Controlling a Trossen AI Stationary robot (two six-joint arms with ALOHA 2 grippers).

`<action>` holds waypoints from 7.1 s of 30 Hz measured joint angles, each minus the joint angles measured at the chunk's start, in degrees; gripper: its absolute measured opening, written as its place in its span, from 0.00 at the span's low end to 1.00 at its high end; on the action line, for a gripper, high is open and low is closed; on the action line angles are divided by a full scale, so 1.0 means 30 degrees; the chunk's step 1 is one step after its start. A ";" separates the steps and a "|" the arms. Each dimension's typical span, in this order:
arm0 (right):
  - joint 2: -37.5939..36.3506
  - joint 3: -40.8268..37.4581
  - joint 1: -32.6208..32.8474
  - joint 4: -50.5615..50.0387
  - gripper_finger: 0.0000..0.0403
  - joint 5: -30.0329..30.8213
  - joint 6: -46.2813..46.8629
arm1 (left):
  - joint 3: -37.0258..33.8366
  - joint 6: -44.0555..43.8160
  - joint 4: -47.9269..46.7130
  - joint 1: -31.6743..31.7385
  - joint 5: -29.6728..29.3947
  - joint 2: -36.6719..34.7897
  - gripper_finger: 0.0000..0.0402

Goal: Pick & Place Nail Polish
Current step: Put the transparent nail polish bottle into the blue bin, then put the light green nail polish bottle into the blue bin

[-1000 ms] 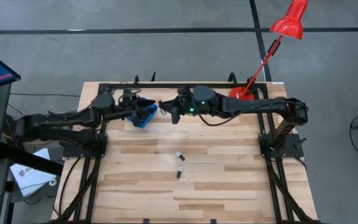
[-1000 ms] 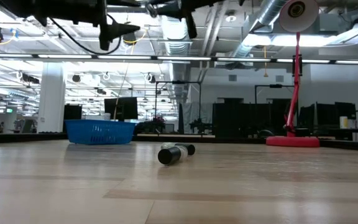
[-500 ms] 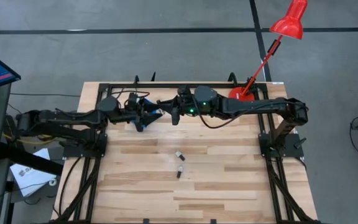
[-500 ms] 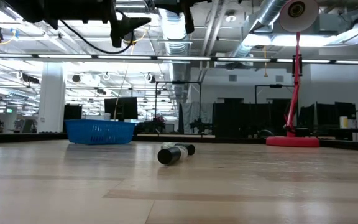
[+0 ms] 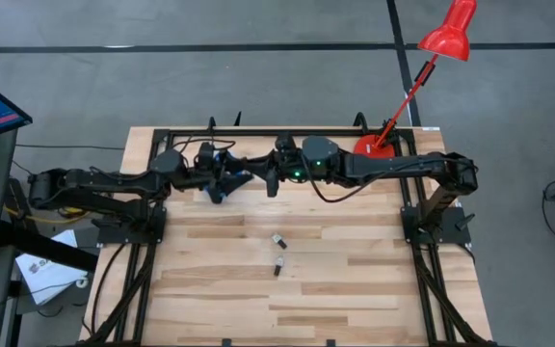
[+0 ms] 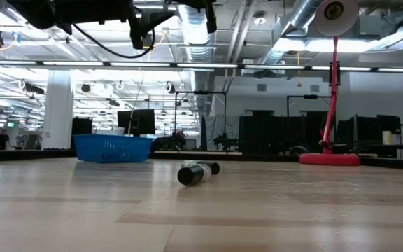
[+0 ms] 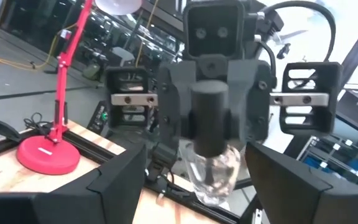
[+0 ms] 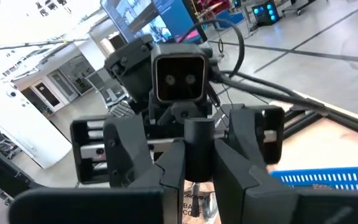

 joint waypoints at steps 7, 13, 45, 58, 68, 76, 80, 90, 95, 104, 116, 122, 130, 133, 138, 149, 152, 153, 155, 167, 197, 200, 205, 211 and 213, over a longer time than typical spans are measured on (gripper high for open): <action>0.0006 0.0007 -0.0015 0.0140 0.11 0.0001 -0.0008 | 0.0000 0.0025 -0.0004 -0.0318 0.0119 0.0000 0.57; 0.0004 0.0007 0.0014 0.0270 0.11 -0.0065 -0.0008 | 0.0000 0.0090 -0.0007 -0.0318 -0.0112 0.0000 0.48; -0.1264 0.0015 0.0055 -0.1104 0.47 -0.0091 -0.1667 | 0.0029 0.1171 -0.1192 -0.0076 -0.0406 -0.0157 0.23; -0.4110 0.0029 -0.0248 -0.3963 0.49 -0.0014 -0.2289 | 0.0014 0.1723 -1.1807 0.3474 -0.4796 -0.0816 0.17; -0.4087 0.0015 0.0403 -0.5136 0.41 -0.0014 -0.2726 | 0.0000 0.2607 -1.5932 0.5864 -0.6773 -0.0144 0.16; -0.4088 0.0015 0.0612 -0.5966 0.38 0.0001 -0.2624 | 0.0000 0.3238 -1.6022 0.6246 -0.6781 0.2941 0.17; -0.4088 0.0015 0.0735 -0.6346 0.38 -0.0006 -0.2497 | 0.0000 0.3137 -1.6319 0.6195 -0.6788 0.4143 0.17; -0.4088 0.0015 0.0721 -0.7386 0.39 0.0001 -0.2096 | -0.0007 0.3780 -1.6419 0.6195 -0.7317 0.4845 0.28; -0.4088 0.0015 0.0773 -0.9609 0.47 0.0433 -0.1511 | -0.0007 0.4397 -1.6420 0.6188 -0.7212 0.4525 0.43; -0.2012 0.0007 0.2245 -1.5207 0.56 0.2963 0.0528 | -0.0007 0.2491 -1.6409 0.6173 -0.5209 0.0840 0.63; 0.3860 0.0005 0.3918 -1.5724 0.56 0.1319 0.2593 | -0.0007 0.1934 -1.6385 0.5561 -0.5112 -0.4918 0.61; 0.5562 0.0337 0.4538 -1.5570 0.56 0.0937 0.2878 | -0.0007 0.1648 -1.6378 0.5561 -0.5120 -0.5394 0.60; 0.7684 0.1152 0.4852 -1.5697 0.56 0.0948 0.2950 | -0.0007 0.1366 -1.6276 0.5415 -0.5105 -0.5311 0.60; 0.8241 0.1326 0.4739 -1.5735 0.56 0.1008 0.2951 | -0.0007 0.0950 -1.6279 0.5344 -0.5105 -0.5311 0.60; 0.8544 0.1428 0.4603 -1.6134 0.53 0.1072 0.2938 | -0.0007 0.0921 -1.6254 0.5321 -0.5098 -0.5311 0.60; 0.8624 0.1377 0.4555 -1.6958 0.10 0.1147 0.2393 | -0.0007 0.0878 -1.6097 0.5321 -0.5053 -0.5311 0.60; 0.8216 0.1287 0.4552 -1.6783 0.10 0.1145 0.1717 | -0.0007 0.0983 -1.5632 0.5321 -0.4104 -0.5311 0.60; 0.8096 0.1265 0.4517 -1.6703 0.10 0.1167 0.1655 | -0.0007 0.1054 -1.5402 0.5321 -0.3679 -0.5311 0.60; 0.7539 0.1137 0.4318 -1.6817 0.10 0.1351 0.1593 | -0.0007 0.1082 -1.4995 0.5321 -0.2800 -0.5311 0.60; 0.0498 0.1268 0.2526 -1.2253 0.10 0.3628 -0.0788 | -0.0007 0.1060 -0.7376 0.5321 0.3018 -0.5311 0.64; -0.1932 0.1275 0.1432 -0.8566 0.10 0.4518 -0.3741 | 0.0343 0.0385 0.4754 0.2393 0.3660 0.1925 0.70; -0.1932 0.1275 0.1435 -0.8554 0.10 0.4511 -0.3788 | 0.1099 0.0513 0.4780 0.2165 0.3726 0.2572 0.70; -0.1935 0.1275 0.1435 -0.8484 0.10 0.4518 -0.3782 | 0.2117 0.0514 0.4738 0.2151 0.4256 0.3768 0.70; -0.1939 0.1275 0.1472 -0.8493 0.10 0.4511 -0.3775 | 0.2302 0.0560 0.4765 0.2181 0.4337 0.4006 0.70; -0.1939 0.1280 0.1486 -0.8494 0.10 0.4511 -0.3768 | 0.2302 0.0658 0.4788 0.2181 0.4336 0.4000 0.67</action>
